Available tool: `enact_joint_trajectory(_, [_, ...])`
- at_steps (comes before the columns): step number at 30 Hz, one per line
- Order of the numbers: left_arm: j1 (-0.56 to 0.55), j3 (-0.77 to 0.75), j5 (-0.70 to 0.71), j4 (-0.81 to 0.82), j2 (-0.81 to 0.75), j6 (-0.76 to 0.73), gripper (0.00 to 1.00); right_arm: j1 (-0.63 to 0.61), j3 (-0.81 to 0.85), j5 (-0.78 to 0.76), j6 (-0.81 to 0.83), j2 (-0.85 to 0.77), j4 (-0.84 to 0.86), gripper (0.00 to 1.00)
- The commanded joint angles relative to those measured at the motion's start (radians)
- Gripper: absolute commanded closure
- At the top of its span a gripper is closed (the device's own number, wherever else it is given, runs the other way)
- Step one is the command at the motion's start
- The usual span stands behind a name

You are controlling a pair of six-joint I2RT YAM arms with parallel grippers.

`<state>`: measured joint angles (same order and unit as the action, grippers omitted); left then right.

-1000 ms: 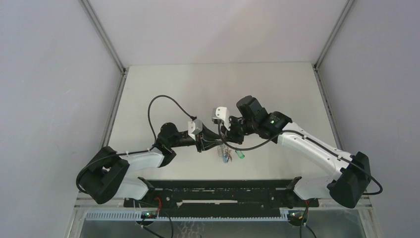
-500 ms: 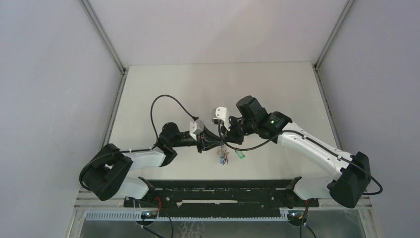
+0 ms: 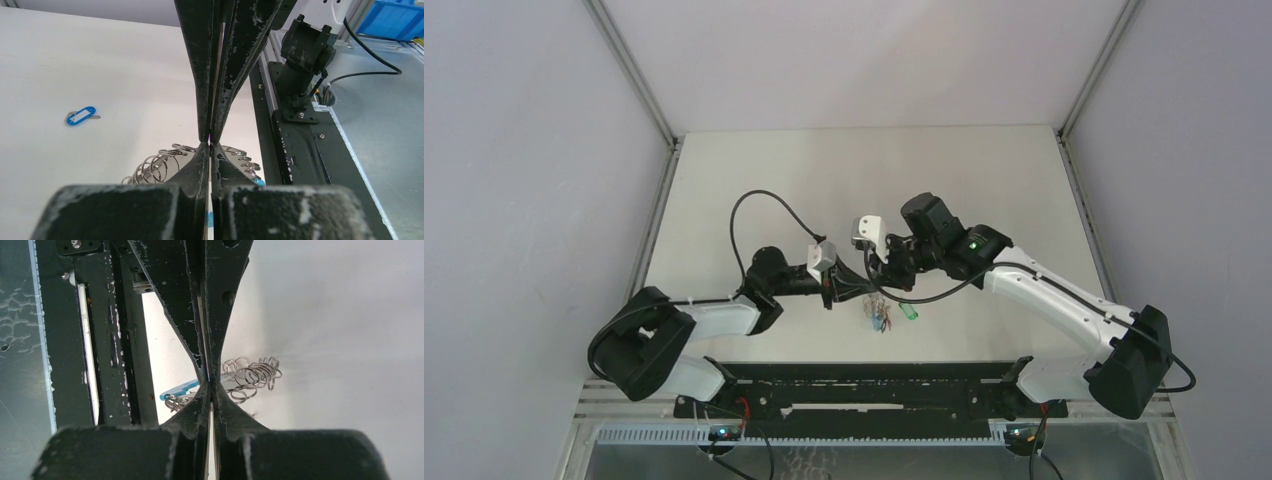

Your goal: Put the keys on the keyring

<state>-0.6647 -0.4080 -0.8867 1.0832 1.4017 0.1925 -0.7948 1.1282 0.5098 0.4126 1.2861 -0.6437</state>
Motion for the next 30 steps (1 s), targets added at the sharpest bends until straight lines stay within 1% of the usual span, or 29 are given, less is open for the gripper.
enact_joint_trajectory(1, [-0.006, -0.051, 0.012, -0.019, -0.037, -0.042, 1.0, -0.003, 0.001, 0.006, -0.023, -0.058, 0.127, 1.0])
enact_joint_trajectory(3, [-0.006, -0.054, 0.037, -0.115, -0.074, -0.102, 1.0, 0.005, -0.03, -0.009, -0.043, -0.103, 0.168, 0.91])
enact_joint_trajectory(4, [-0.006, -0.057, 0.053, -0.172, -0.094, -0.133, 1.0, 0.009, -0.051, -0.016, -0.055, -0.13, 0.191, 0.83])
enact_joint_trajectory(6, [-0.006, -0.069, 0.084, -0.313, -0.143, -0.209, 1.0, 0.021, -0.094, -0.032, -0.075, -0.19, 0.236, 0.7])
enact_joint_trajectory(8, [-0.006, -0.088, 0.119, -0.448, -0.186, -0.278, 1.0, 0.033, -0.153, -0.059, -0.101, -0.252, 0.287, 0.62])
enact_joint_trajectory(9, [-0.006, -0.096, 0.136, -0.496, -0.205, -0.302, 1.0, 0.04, -0.184, -0.071, -0.11, -0.279, 0.318, 0.6])
enact_joint_trajectory(10, [-0.006, -0.104, 0.151, -0.543, -0.219, -0.327, 1.0, 0.047, -0.214, -0.09, -0.118, -0.309, 0.345, 0.54])
enact_joint_trajectory(11, [-0.006, -0.11, 0.164, -0.591, -0.233, -0.342, 1.0, 0.052, -0.241, -0.102, -0.126, -0.335, 0.373, 0.52])
enact_joint_trajectory(12, [-0.006, -0.118, 0.176, -0.625, -0.243, -0.355, 1.0, 0.057, -0.27, -0.117, -0.135, -0.362, 0.402, 0.47])
enact_joint_trajectory(13, [-0.006, -0.128, 0.185, -0.663, -0.25, -0.369, 1.0, 0.062, -0.294, -0.129, -0.146, -0.385, 0.429, 0.46])
enact_joint_trajectory(14, [-0.006, -0.138, 0.194, -0.701, -0.255, -0.385, 1.0, 0.064, -0.318, -0.137, -0.156, -0.412, 0.46, 0.41])
enact_joint_trajectory(15, [-0.006, -0.147, 0.204, -0.737, -0.26, -0.401, 1.0, 0.065, -0.336, -0.145, -0.165, -0.423, 0.476, 0.32])
enact_joint_trajectory(17, [-0.006, -0.167, 0.22, -0.796, -0.268, -0.423, 1.0, 0.065, -0.375, -0.15, -0.186, -0.451, 0.523, 0.26])
enact_joint_trajectory(18, [-0.006, -0.177, 0.226, -0.821, -0.269, -0.433, 1.0, 0.065, -0.392, -0.156, -0.2, -0.458, 0.54, 0.13])
enact_joint_trajectory(19, [-0.006, -0.186, 0.232, -0.842, -0.273, -0.44, 1.0, 0.065, -0.403, -0.161, -0.209, -0.461, 0.557, 0.04])
enact_joint_trajectory(20, [-0.006, -0.194, 0.234, -0.864, -0.275, -0.448, 1.0, 0.065, -0.408, -0.158, -0.207, -0.459, 0.563, 0.01])
enact_joint_trajectory(23, [-0.007, -0.221, 0.24, -0.925, -0.281, -0.466, 1.0, 0.063, -0.417, -0.12, -0.141, -0.432, 0.553, 0.0])
enact_joint_trajectory(25, [-0.009, -0.241, 0.244, -0.972, -0.283, -0.478, 1.0, 0.064, -0.436, -0.078, -0.098, -0.41, 0.575, 0.03])
enact_joint_trajectory(27, [-0.01, -0.261, 0.248, -1.017, -0.281, -0.491, 1.0, 0.067, -0.464, -0.026, -0.067, -0.387, 0.622, 0.06])
enact_joint_trajectory(30, [-0.017, -0.304, 0.274, -1.116, -0.278, -0.517, 1.0, 0.07, -0.475, 0.037, -0.008, -0.343, 0.652, 0.16])
